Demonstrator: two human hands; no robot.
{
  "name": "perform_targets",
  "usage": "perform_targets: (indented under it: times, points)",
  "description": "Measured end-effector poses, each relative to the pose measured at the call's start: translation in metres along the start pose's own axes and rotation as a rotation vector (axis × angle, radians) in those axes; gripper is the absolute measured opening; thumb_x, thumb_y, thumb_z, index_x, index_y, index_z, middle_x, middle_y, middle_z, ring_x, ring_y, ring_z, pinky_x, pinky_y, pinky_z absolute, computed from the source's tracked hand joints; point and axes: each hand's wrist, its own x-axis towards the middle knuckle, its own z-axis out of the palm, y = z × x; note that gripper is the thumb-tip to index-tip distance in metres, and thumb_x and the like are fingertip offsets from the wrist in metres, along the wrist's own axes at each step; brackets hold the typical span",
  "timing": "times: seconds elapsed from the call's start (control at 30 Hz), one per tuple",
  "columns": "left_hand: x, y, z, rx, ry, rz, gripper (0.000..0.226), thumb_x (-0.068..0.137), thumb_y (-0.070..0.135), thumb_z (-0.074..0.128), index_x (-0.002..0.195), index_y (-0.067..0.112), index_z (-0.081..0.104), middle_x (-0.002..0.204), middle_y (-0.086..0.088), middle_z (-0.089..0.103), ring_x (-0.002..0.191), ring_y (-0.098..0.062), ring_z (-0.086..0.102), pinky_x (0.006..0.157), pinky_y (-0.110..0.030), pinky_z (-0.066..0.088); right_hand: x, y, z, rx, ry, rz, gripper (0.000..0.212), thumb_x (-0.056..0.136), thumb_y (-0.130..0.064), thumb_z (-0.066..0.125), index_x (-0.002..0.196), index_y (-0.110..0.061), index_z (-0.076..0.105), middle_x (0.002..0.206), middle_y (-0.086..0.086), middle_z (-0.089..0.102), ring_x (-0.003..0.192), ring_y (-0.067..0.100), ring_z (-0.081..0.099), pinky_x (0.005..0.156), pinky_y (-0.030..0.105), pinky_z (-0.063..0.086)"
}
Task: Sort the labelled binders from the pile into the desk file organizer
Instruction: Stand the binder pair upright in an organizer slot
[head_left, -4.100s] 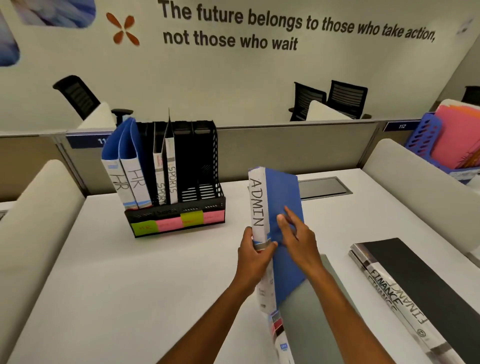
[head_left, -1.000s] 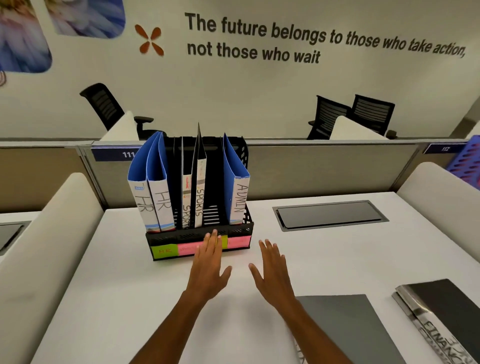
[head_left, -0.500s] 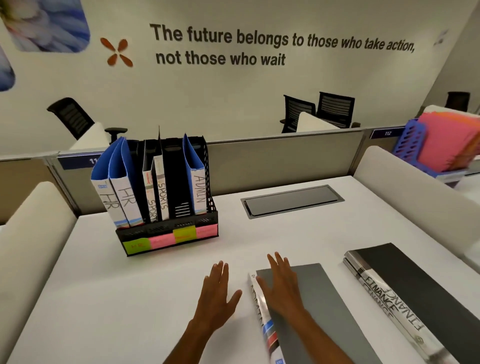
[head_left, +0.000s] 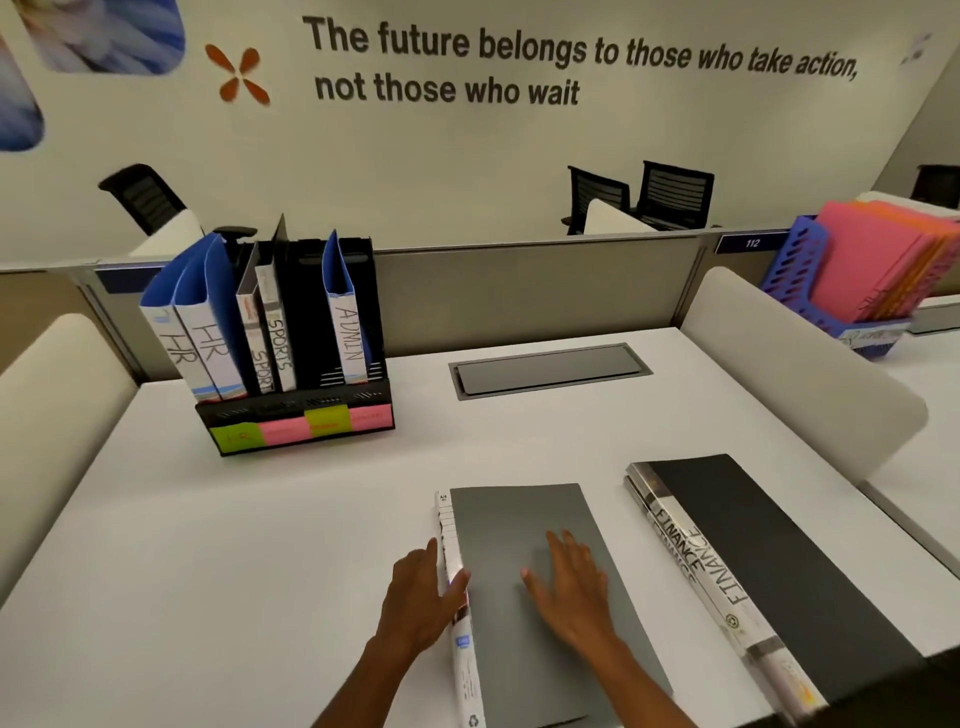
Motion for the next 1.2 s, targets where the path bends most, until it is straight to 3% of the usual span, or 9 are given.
perform_targets:
  times: [0.17, 0.27, 0.4, 0.53, 0.63, 0.7, 0.93, 1.1, 1.2]
  points:
    - [-0.018, 0.01, 0.018, 0.009, 0.048, -0.066, 0.045, 0.09, 0.059, 0.049, 0.112, 0.021, 0.054, 0.106, -0.001, 0.057, 0.106, -0.018, 0.05, 0.085, -0.026, 0.044, -0.016, 0.031, -0.001, 0.024, -0.027, -0.009, 0.073, 0.093, -0.063, 0.037, 0.153, -0.031, 0.01, 0.163, -0.003, 0.001, 0.149, 0.026, 0.002, 0.12, 0.048, 0.011]
    - [-0.026, 0.014, 0.023, 0.062, 0.032, -0.136, 0.048, 0.088, 0.063, 0.049, 0.088, 0.016, 0.06, 0.088, -0.003, 0.062, 0.091, -0.02, 0.059, 0.078, -0.03, 0.049, -0.022, 0.044, -0.001, 0.04, -0.031, -0.038, 0.073, 0.093, -0.062, 0.039, 0.153, -0.029, 0.012, 0.162, -0.001, 0.004, 0.149, 0.027, 0.003, 0.12, 0.043, 0.01]
    - [-0.036, 0.018, 0.027, 0.06, -0.002, -0.239, 0.05, 0.084, 0.067, 0.052, 0.066, 0.02, 0.049, 0.064, 0.005, 0.053, 0.06, -0.009, 0.052, 0.054, -0.023, 0.039, -0.023, 0.053, -0.003, 0.081, -0.064, -0.064, 0.077, 0.092, -0.062, 0.043, 0.153, -0.025, 0.014, 0.162, 0.002, 0.007, 0.149, 0.026, 0.002, 0.121, 0.04, 0.009]
    - [-0.036, 0.024, 0.031, -0.067, -0.025, -0.367, 0.045, 0.083, 0.062, 0.06, 0.076, 0.017, 0.056, 0.075, 0.002, 0.061, 0.069, -0.013, 0.06, 0.057, -0.023, 0.044, -0.022, 0.052, -0.005, 0.061, -0.095, -0.071, 0.073, 0.089, -0.066, 0.044, 0.149, -0.028, 0.024, 0.162, 0.001, 0.009, 0.149, 0.028, 0.003, 0.121, 0.043, 0.009]
    - [-0.031, 0.024, 0.029, -0.405, -0.031, -0.506, 0.041, 0.082, 0.048, 0.07, 0.089, 0.008, 0.062, 0.087, -0.011, 0.069, 0.079, -0.027, 0.069, 0.07, -0.036, 0.056, -0.021, 0.05, -0.007, 0.063, -0.108, -0.071, 0.071, 0.088, -0.068, 0.043, 0.147, -0.032, 0.028, 0.162, 0.0, 0.01, 0.149, 0.029, 0.004, 0.121, 0.044, 0.01]
    - [-0.028, 0.026, 0.024, -0.624, -0.073, -0.544, 0.041, 0.082, 0.043, 0.073, 0.097, 0.006, 0.062, 0.089, -0.014, 0.071, 0.077, -0.028, 0.071, 0.066, -0.035, 0.058, -0.021, 0.049, -0.008, 0.074, -0.095, -0.072, 0.07, 0.088, -0.067, 0.044, 0.147, -0.033, 0.029, 0.161, 0.0, 0.013, 0.149, 0.029, 0.006, 0.121, 0.044, 0.012]
    - [-0.014, 0.042, 0.007, -0.833, -0.174, -0.454, 0.044, 0.084, 0.039, 0.071, 0.108, 0.005, 0.059, 0.091, -0.015, 0.067, 0.077, -0.026, 0.068, 0.066, -0.031, 0.057, -0.009, 0.04, -0.027, 0.215, -0.056, -0.072, 0.06, 0.089, -0.059, 0.052, 0.14, -0.03, 0.042, 0.156, 0.001, 0.028, 0.145, 0.02, 0.023, 0.118, 0.035, 0.022]
    - [0.004, 0.053, -0.011, -0.895, -0.065, -0.376, 0.043, 0.084, 0.034, 0.072, 0.105, 0.0, 0.056, 0.088, -0.018, 0.067, 0.071, -0.025, 0.068, 0.069, -0.036, 0.057, 0.008, 0.018, -0.05, 0.276, -0.067, -0.102, 0.047, 0.092, -0.043, 0.059, 0.134, -0.024, 0.05, 0.143, -0.001, 0.048, 0.132, 0.017, 0.044, 0.109, 0.027, 0.032]
    - [0.013, 0.066, -0.024, -0.922, -0.015, -0.286, 0.036, 0.087, 0.034, 0.069, 0.106, 0.008, 0.055, 0.094, -0.016, 0.071, 0.07, -0.026, 0.072, 0.066, -0.035, 0.06, 0.02, -0.011, -0.067, 0.331, -0.034, -0.131, 0.041, 0.092, -0.034, 0.061, 0.13, -0.019, 0.055, 0.137, 0.0, 0.055, 0.125, 0.017, 0.051, 0.104, 0.024, 0.037]
